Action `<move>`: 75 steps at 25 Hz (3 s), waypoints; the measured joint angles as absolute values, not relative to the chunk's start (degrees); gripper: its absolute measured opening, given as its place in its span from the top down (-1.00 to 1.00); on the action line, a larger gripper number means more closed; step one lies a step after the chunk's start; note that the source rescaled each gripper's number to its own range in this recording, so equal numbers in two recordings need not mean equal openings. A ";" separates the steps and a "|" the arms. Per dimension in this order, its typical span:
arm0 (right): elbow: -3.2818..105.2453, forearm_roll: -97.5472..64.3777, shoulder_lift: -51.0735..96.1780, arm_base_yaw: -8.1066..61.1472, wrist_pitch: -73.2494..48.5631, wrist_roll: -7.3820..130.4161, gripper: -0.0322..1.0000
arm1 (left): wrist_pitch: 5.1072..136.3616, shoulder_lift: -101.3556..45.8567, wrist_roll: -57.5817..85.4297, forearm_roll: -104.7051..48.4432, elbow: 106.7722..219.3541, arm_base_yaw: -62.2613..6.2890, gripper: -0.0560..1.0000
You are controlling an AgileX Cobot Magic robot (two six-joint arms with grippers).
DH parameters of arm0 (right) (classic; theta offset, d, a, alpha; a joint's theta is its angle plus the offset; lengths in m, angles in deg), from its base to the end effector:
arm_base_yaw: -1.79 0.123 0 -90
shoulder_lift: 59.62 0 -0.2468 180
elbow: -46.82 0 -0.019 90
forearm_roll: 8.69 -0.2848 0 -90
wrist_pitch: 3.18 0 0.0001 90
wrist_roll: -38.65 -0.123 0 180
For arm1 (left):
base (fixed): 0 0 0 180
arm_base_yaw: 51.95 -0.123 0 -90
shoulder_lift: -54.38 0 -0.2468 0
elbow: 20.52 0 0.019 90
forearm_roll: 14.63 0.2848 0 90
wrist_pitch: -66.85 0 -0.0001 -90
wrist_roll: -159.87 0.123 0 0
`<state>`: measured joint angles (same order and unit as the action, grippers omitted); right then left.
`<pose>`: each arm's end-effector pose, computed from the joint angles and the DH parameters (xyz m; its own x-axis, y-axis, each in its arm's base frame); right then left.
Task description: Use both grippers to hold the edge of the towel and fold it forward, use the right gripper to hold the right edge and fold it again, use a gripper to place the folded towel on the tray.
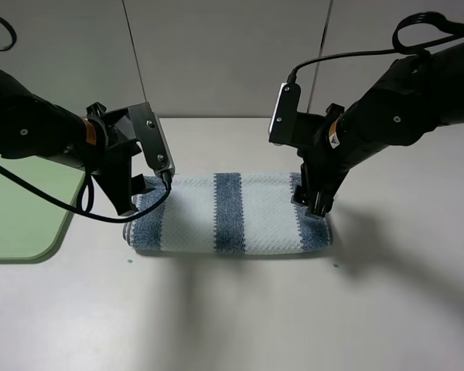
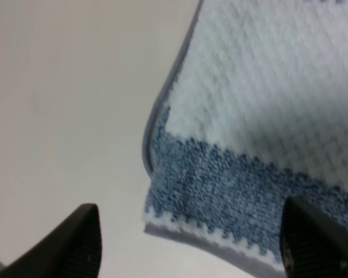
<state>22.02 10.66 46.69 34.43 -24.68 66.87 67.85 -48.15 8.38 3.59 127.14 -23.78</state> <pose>0.3066 0.1786 0.0796 -0.1593 -0.9544 -0.2524 -0.8712 0.2561 -0.4188 0.3128 -0.1667 0.0882 -0.0921 0.8752 -0.4749 0.7816 0.3590 0.5101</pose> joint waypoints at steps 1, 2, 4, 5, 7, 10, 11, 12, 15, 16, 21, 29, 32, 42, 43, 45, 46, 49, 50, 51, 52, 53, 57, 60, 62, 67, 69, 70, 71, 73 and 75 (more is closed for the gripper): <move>22.02 10.66 46.69 34.43 -24.68 65.35 -0.83 | 68.62 -48.15 7.96 3.59 127.14 -23.78 -0.32; 22.02 10.66 46.58 34.43 -24.68 63.53 -0.83 | 69.64 -48.15 7.05 3.59 127.14 -23.78 -0.32; 22.26 10.72 46.36 34.43 -25.16 59.84 -0.83 | 71.62 -47.97 3.93 3.59 127.14 -23.78 -0.32; 22.73 10.72 46.25 34.43 -26.19 57.52 -0.83 | 72.50 -47.66 1.65 3.59 127.14 -23.78 -0.32; 24.01 10.72 46.23 34.43 -28.44 52.94 -0.83 | 74.36 -46.77 -3.31 3.59 127.14 -23.78 -0.32; 26.35 10.72 46.23 34.43 -32.20 46.15 -0.83 | 76.54 -45.46 -9.82 3.59 127.14 -23.78 -0.32; 27.10 10.72 46.23 34.43 -33.51 44.09 -0.83 | 77.29 -44.99 -11.44 3.59 127.14 -23.78 -0.32; 27.64 10.67 46.23 34.43 -34.77 42.15 -0.83 | 77.80 -44.51 -13.00 3.59 127.14 -23.78 -0.32; 28.12 9.90 46.23 34.43 -37.44 37.22 -0.83 | 79.83 -42.53 -15.15 3.59 127.14 -23.78 -0.32; 28.12 9.25 46.23 34.43 -38.12 35.77 -0.83 | 80.31 -41.78 -15.69 3.59 127.14 -23.78 -0.32; 28.12 3.57 46.23 33.90 -38.56 31.78 -0.86 | 81.92 -37.56 -16.93 3.59 127.14 -23.78 -0.32; 28.12 -8.69 46.23 26.20 -39.89 29.92 -0.96 | 85.02 -28.69 -17.00 3.59 127.14 -23.78 -0.32; 28.12 -9.32 46.23 25.09 -40.03 29.92 -0.99 | 85.87 -25.06 -17.00 3.59 127.14 -23.78 -0.32; 28.12 -10.30 46.23 25.09 -38.61 29.92 -1.00 | 88.11 -21.70 -16.84 7.13 127.14 -23.78 -0.96; 28.12 -10.36 46.23 25.09 -38.47 29.92 -1.00 | 88.24 -21.70 -16.84 7.26 127.14 -23.78 -0.97; 28.12 -10.41 46.23 25.09 -38.44 29.92 -1.00 | 88.25 -21.70 -16.84 7.25 127.14 -23.78 -0.99; 28.12 -10.41 46.23 25.09 -38.37 29.92 -1.00 | 88.25 -21.70 -16.84 7.25 127.14 -23.78 -0.99; 28.12 -10.41 46.23 25.09 -38.28 29.92 -1.00 | 88.25 -21.70 -16.84 7.25 127.14 -23.78 -1.00; 28.12 -10.41 46.23 25.09 -38.28 29.92 -1.00 | 88.25 -21.70 -16.84 7.25 127.14 -23.78 -0.99; 28.12 -10.41 46.23 25.09 -38.28 29.92 -1.00 | 88.25 -21.70 -16.84 7.25 127.14 -23.78 -0.99; 28.12 -10.41 46.23 25.09 -38.28 29.92 -1.00 | 88.25 -21.70 -16.84 7.25 127.14 -23.78 -0.99; 28.12 -10.41 46.23 25.09 -38.28 29.92 -1.00 | 88.25 -21.70 -16.84 7.25 127.14 -23.78 -0.99; 28.12 -10.41 46.23 25.09 -38.28 29.92 -1.00 | 88.25 -21.70 -16.84 7.20 127.14 -23.78 -0.99; 28.12 -10.41 46.23 25.09 -38.28 29.92 -1.00 | 88.25 -21.70 -16.84 7.15 127.14 -23.78 -0.99; 28.12 -10.41 46.23 25.09 -38.28 29.92 -1.00 | 88.30 -21.70 -16.84 7.09 127.14 -23.78 -0.99; 28.12 -10.41 46.23 25.09 -38.28 29.44 -1.00 | 90.19 -21.70 -16.84 4.86 127.14 -23.78 -1.00; 28.12 -10.41 46.43 25.09 -38.28 28.65 -1.00 | 90.86 -21.70 -16.84 3.84 127.14 -23.78 -1.00; 28.12 -10.41 46.67 25.09 -38.28 28.43 -1.00 | 91.27 -21.70 -16.84 3.55 127.14 -23.78 -1.00; 28.12 -10.41 47.03 25.09 -38.28 28.39 -1.00 | 91.54 -21.70 -16.84 3.43 127.14 -23.78 -1.00; 28.12 -10.47 47.64 25.09 -38.25 28.18 -1.00 | 91.86 -21.70 -16.84 3.13 127.14 -23.78 -1.00; 28.12 -10.53 47.77 25.09 -38.25 28.18 -1.00 | 91.90 -21.70 -16.84 3.14 127.14 -23.78 -1.00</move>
<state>28.12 -10.53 47.77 25.09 -38.25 28.18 91.90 -21.70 -16.84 3.14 127.14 -23.78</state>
